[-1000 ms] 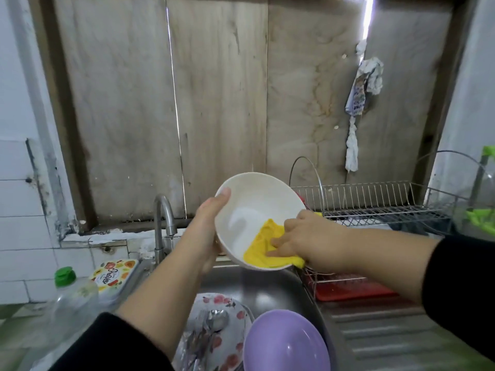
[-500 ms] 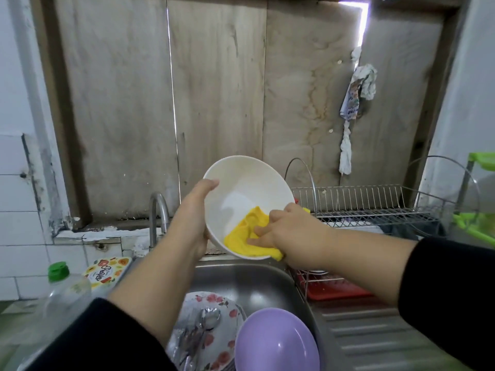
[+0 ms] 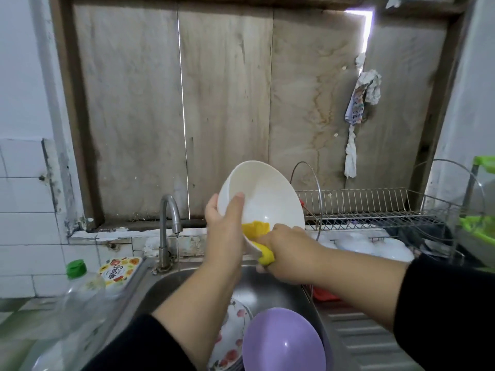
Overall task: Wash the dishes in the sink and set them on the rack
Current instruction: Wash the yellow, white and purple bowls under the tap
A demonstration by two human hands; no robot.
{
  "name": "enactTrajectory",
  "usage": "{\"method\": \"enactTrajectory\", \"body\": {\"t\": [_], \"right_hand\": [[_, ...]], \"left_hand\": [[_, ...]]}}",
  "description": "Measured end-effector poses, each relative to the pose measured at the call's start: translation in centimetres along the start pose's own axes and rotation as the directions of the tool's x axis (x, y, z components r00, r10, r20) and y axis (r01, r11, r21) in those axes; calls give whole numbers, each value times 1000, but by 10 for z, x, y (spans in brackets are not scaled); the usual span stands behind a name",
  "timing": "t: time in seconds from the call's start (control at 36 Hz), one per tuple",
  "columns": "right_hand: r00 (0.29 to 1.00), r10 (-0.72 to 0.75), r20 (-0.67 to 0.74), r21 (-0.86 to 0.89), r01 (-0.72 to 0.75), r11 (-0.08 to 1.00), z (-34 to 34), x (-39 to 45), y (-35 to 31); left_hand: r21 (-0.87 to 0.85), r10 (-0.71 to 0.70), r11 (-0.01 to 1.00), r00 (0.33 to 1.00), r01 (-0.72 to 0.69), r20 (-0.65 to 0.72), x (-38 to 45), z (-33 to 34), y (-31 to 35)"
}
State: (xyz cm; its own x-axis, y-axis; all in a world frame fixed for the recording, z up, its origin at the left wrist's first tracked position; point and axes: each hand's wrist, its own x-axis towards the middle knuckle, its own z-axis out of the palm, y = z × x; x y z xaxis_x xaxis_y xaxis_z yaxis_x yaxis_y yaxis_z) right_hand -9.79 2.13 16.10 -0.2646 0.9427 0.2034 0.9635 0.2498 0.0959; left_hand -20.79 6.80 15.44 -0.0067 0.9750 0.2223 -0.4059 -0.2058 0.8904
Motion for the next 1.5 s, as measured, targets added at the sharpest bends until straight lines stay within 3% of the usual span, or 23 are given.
{"method": "enactTrajectory", "body": {"t": [0.06,0.11,0.19,0.25,0.31,0.36,0.42,0.47,0.53,0.58,0.64,0.69,0.75,0.81,0.89,0.92,0.97,1.03,1.08,1.17,1.28,1.36,1.5], "right_hand": [[1000,9,-1,86,-9,996,4,-2,-2],[1000,2,26,57,-4,998,4,-3,2],[993,-109,39,-306,116,945,0,-1,21],[988,-147,51,-435,154,887,-4,1,24],[988,-153,3,-380,143,914,-3,4,14],[995,-78,-60,-118,71,990,-3,4,-3],[996,26,-81,155,-13,988,-1,4,-12],[997,-17,-76,158,29,987,1,3,-8],[999,-44,-17,-9,44,999,1,3,7],[993,-105,60,-323,119,939,3,5,21],[984,-173,45,-425,176,888,2,5,20],[985,-169,-33,-332,149,931,6,7,11],[992,-34,-123,-21,32,999,11,8,-1],[986,60,-155,292,-12,956,14,12,-10],[987,93,-128,499,-17,866,19,13,-10],[985,126,-120,597,-30,802,22,12,-9],[968,228,-99,828,-47,559,27,10,-11],[954,300,-22,988,-25,150,35,9,-13],[946,316,65,970,15,-244,44,8,-17],[951,264,163,783,38,-621,51,4,-22],[965,184,184,620,31,-784,67,3,-20],[967,184,174,565,55,-823,78,3,-17],[927,277,255,595,75,-800,90,4,-10]], "left_hand": [[33,37,999,999,-38,39,-9,-3,-5],[51,-57,997,994,52,93,-4,-14,5],[136,-160,982,966,134,204,6,-28,26],[136,-133,985,970,106,205,6,-27,29],[53,-48,998,991,41,126,3,-17,23],[26,27,999,998,-28,50,-2,-7,10],[68,83,994,993,-90,89,-10,-6,-2],[66,18,997,984,-31,177,-8,-11,-4],[97,-85,993,976,67,201,-1,-20,6],[111,-133,988,967,111,217,8,-27,18],[104,-128,988,978,112,165,13,-25,18],[36,-55,998,993,52,100,9,-16,13],[52,34,998,996,-38,77,3,-5,2],[136,97,985,992,-108,86,-2,-4,-6],[178,5,984,991,-28,131,-1,-12,-9],[171,-42,985,986,14,163,-1,-17,-8],[107,-89,992,978,69,191,-2,-26,-5],[18,-110,994,984,108,138,-1,-34,-12],[-21,-180,983,982,181,58,-4,-42,-24],[-162,-379,911,925,378,31,-5,-58,-45],[-388,-555,727,817,567,153,-5,-70,-64],[-561,-514,666,847,492,132,-6,-71,-68],[-591,-418,710,905,382,83,-6,-70,-58]]}}
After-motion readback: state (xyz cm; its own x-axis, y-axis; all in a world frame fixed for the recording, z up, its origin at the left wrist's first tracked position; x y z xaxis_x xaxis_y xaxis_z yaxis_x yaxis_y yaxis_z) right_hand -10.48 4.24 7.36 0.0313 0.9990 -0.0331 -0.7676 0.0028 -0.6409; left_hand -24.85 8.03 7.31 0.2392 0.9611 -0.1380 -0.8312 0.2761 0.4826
